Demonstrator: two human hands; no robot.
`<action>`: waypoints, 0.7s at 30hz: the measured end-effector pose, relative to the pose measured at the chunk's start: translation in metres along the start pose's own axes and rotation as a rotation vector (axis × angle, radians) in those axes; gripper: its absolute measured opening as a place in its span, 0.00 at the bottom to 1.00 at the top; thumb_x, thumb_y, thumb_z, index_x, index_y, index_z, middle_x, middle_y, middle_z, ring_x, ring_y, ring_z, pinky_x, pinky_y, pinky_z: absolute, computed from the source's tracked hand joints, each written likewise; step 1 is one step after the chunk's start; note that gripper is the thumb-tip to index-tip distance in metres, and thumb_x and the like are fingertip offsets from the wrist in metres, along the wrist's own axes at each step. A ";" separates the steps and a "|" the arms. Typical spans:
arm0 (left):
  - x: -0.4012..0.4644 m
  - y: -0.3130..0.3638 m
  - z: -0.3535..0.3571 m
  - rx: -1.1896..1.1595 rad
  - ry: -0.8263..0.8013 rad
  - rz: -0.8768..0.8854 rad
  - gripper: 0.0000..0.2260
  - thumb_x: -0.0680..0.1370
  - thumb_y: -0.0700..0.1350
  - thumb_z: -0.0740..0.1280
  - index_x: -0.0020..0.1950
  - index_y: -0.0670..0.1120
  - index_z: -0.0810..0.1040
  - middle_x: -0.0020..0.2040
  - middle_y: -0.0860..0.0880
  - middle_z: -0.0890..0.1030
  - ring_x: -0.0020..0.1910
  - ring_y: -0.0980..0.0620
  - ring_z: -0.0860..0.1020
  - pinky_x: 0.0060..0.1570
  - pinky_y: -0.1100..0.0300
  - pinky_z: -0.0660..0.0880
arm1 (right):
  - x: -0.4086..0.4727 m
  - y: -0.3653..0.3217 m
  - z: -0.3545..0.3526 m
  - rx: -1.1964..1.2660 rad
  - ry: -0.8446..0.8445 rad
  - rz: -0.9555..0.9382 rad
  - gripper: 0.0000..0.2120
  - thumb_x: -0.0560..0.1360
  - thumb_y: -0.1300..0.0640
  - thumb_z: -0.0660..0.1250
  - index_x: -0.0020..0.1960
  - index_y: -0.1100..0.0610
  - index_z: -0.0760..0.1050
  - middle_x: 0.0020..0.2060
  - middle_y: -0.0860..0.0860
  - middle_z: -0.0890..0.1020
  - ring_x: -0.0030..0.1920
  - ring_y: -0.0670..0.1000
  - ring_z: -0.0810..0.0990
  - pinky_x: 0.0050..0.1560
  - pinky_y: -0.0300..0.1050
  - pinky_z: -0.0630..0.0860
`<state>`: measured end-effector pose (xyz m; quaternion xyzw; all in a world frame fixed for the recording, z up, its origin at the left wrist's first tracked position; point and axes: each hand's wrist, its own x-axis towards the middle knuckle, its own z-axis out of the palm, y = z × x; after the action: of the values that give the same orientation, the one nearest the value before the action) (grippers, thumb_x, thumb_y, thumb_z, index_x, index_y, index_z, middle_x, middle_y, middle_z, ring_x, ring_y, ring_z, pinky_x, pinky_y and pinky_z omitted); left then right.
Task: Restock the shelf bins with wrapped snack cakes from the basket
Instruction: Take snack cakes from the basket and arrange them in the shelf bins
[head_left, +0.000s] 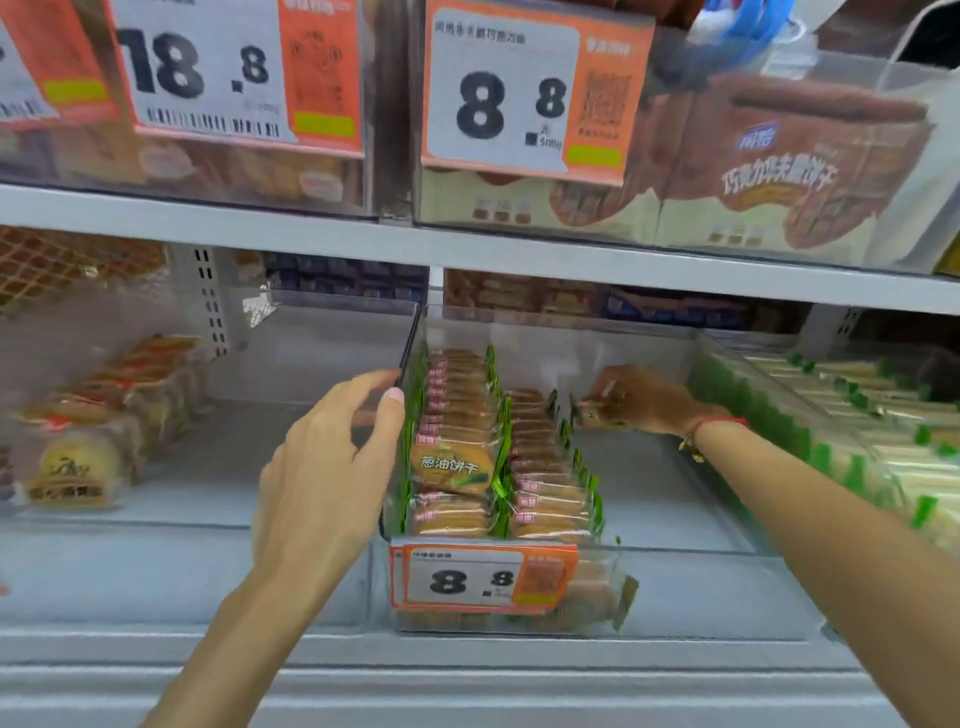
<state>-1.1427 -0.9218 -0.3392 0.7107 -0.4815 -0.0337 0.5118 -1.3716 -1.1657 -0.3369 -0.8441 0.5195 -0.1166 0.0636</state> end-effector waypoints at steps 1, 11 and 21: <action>0.001 -0.001 0.000 -0.019 -0.009 -0.019 0.11 0.80 0.56 0.57 0.59 0.64 0.74 0.45 0.66 0.76 0.46 0.59 0.73 0.46 0.58 0.64 | 0.004 0.000 0.006 -0.010 0.005 -0.008 0.09 0.73 0.51 0.72 0.51 0.53 0.80 0.51 0.53 0.82 0.50 0.54 0.80 0.53 0.48 0.76; 0.006 -0.002 -0.001 -0.086 -0.022 -0.056 0.06 0.78 0.57 0.60 0.50 0.69 0.75 0.46 0.65 0.80 0.50 0.59 0.78 0.48 0.55 0.68 | 0.015 -0.007 0.023 -0.181 0.207 -0.066 0.09 0.76 0.50 0.68 0.55 0.48 0.78 0.54 0.51 0.82 0.54 0.55 0.79 0.49 0.46 0.75; 0.005 0.000 -0.001 -0.086 -0.023 -0.053 0.07 0.78 0.57 0.60 0.46 0.71 0.73 0.46 0.67 0.79 0.51 0.57 0.77 0.48 0.55 0.67 | 0.011 -0.018 0.027 -0.203 0.233 -0.105 0.09 0.78 0.53 0.65 0.55 0.53 0.80 0.54 0.52 0.81 0.55 0.56 0.79 0.48 0.45 0.72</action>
<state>-1.1395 -0.9247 -0.3371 0.7002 -0.4663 -0.0760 0.5353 -1.3442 -1.1676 -0.3573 -0.8530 0.4874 -0.1639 -0.0892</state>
